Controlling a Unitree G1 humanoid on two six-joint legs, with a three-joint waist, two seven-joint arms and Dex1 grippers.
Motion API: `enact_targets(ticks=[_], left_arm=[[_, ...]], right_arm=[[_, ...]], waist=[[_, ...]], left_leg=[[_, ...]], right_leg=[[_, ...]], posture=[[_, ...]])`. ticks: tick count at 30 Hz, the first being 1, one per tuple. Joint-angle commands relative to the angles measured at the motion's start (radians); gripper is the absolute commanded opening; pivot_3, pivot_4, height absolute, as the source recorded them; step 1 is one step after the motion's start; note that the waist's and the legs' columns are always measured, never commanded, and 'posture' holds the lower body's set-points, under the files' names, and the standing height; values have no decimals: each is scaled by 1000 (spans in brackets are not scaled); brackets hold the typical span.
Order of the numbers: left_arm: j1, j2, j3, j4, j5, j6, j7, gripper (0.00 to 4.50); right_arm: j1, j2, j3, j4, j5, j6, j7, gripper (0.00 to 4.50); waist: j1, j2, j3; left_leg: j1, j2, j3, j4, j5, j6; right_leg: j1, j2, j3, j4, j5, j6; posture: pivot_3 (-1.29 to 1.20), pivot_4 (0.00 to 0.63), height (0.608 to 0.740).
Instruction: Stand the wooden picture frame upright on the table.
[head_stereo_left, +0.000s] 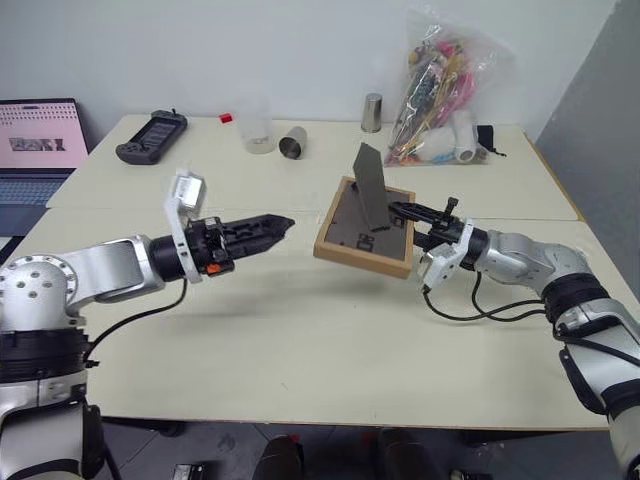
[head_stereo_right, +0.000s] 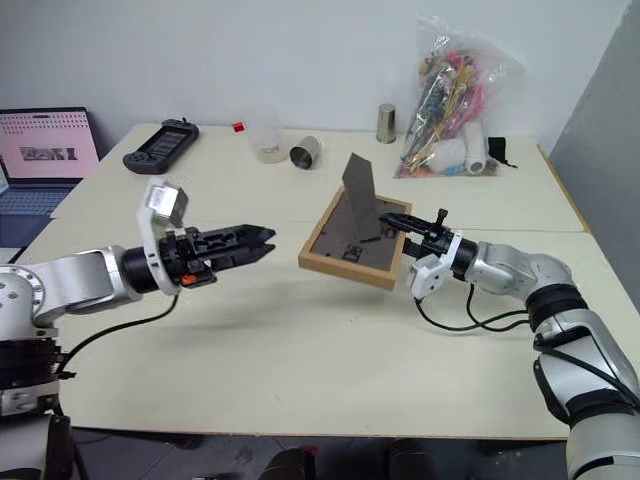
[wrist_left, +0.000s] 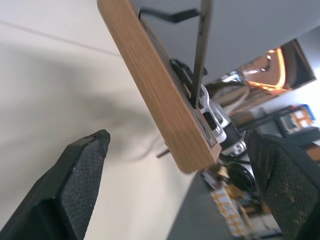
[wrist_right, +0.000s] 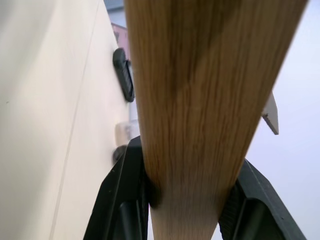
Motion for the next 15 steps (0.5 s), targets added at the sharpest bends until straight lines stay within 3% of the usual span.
enact_targets(ticks=[1,3,7,12,15], left_arm=[[24,23,53,-179,163,-95,-32,4500],[73,29,41,-297,289,-153,-41,4500],[166,25,-4,-473,512,-266,-82,4500],[250,3,-62,-532,723,-394,-162,4500],[281,-28,-55,-531,749,-425,-201,4500]], right_arm=[[55,76,-124,-147,554,359,524,1310],[74,115,-179,-249,744,663,718,1310],[79,157,-245,-369,949,1173,885,1310],[33,215,-291,-323,982,1357,946,1310],[-4,249,-297,-238,964,1375,1002,1310]], waist=[[-1,0,1],[1,0,1],[9,1,1],[12,2,2],[10,2,2]], left_leg=[[1,1,0,0,0,0],[1,2,0,0,0,0],[1,3,0,-1,0,-1],[1,3,1,-2,0,0],[1,3,3,-2,0,0]], right_leg=[[3,0,-1,-1,0,0],[4,-1,-2,-3,0,0],[3,1,-3,-4,0,0],[2,2,-2,-4,0,0],[1,2,0,-5,0,0]], posture=[[0,150,740],[0,150,740],[0,150,740],[0,150,740],[0,150,740]])
